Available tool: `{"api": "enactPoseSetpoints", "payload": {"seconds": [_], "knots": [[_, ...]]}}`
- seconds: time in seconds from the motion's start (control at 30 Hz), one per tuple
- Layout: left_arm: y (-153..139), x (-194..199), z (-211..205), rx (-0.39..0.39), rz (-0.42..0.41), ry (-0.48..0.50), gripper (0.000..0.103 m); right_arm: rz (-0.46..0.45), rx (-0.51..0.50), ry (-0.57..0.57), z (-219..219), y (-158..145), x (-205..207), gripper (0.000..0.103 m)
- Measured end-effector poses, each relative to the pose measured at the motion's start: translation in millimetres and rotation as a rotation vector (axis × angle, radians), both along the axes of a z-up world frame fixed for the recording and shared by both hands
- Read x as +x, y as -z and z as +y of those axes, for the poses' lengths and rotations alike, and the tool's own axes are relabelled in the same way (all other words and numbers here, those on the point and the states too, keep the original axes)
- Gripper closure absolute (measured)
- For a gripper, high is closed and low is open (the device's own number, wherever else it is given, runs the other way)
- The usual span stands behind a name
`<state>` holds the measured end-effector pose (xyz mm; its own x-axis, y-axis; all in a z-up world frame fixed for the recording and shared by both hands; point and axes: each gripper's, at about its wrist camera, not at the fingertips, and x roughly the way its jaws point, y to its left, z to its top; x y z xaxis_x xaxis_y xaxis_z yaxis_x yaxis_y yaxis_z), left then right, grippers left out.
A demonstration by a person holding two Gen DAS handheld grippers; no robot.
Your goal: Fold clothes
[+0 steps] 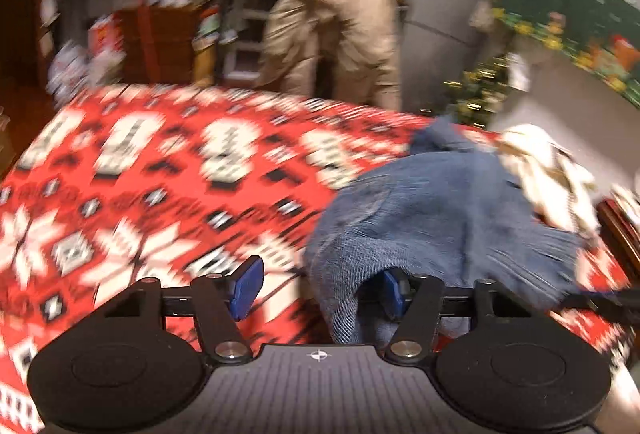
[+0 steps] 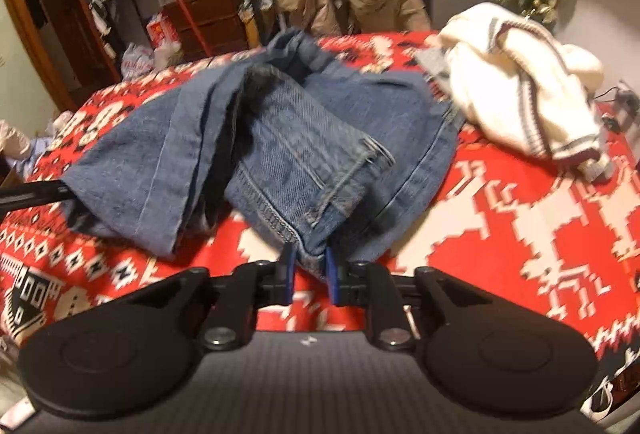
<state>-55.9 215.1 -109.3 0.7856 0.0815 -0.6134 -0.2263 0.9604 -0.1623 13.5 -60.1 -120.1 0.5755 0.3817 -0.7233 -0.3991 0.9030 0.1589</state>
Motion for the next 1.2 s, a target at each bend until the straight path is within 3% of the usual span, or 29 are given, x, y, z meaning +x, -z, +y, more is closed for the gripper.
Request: {"api": "enactPoseSetpoints", "payload": {"seconds": [0.07, 0.27, 0.33, 0.57, 0.6, 0.63, 0.67, 0.7, 0.73, 0.9, 1.03, 1.2], "knots": [[-3, -1, -16, 0.094, -0.001, 0.066, 0.032, -0.029, 0.012, 0.009, -3, -4, 3, 0.064], [14, 2, -56, 0.411, 0.07, 0.213, 0.032, -0.069, -0.034, 0.009, 3, 0, 29, 0.044], [18, -3, -68, 0.505, 0.062, 0.234, 0.032, -0.048, -0.028, 0.023, 1, 6, 41, 0.043], [37, 8, -98, 0.684, 0.043, 0.335, 0.032, -0.005, -0.031, 0.066, 1, 22, 61, 0.039], [41, 11, -102, 0.716, 0.038, 0.355, 0.033, 0.004, -0.016, 0.073, -1, 23, 62, 0.041], [42, 13, -104, 0.719, 0.031, 0.361, 0.046, 0.01, -0.003, 0.079, -2, 25, 64, 0.055], [40, 16, -103, 0.7, 0.024, 0.358, 0.059, 0.01, -0.003, 0.085, -3, 25, 64, 0.078], [39, 19, -102, 0.682, 0.017, 0.355, 0.084, 0.004, -0.009, 0.089, -3, 24, 64, 0.083], [34, 21, -99, 0.641, 0.006, 0.334, 0.095, -0.002, -0.014, 0.091, -4, 22, 63, 0.088], [-16, 19, -40, 0.301, -0.117, 0.082, 0.099, -0.053, 0.045, 0.079, -14, -4, 48, 0.091], [-43, 18, 14, 0.17, -0.165, -0.089, 0.101, -0.102, 0.057, 0.027, -16, -31, 30, 0.092], [-41, 11, 74, 0.038, -0.149, -0.264, 0.103, -0.108, 0.004, -0.039, -18, -51, 4, 0.093]]}}
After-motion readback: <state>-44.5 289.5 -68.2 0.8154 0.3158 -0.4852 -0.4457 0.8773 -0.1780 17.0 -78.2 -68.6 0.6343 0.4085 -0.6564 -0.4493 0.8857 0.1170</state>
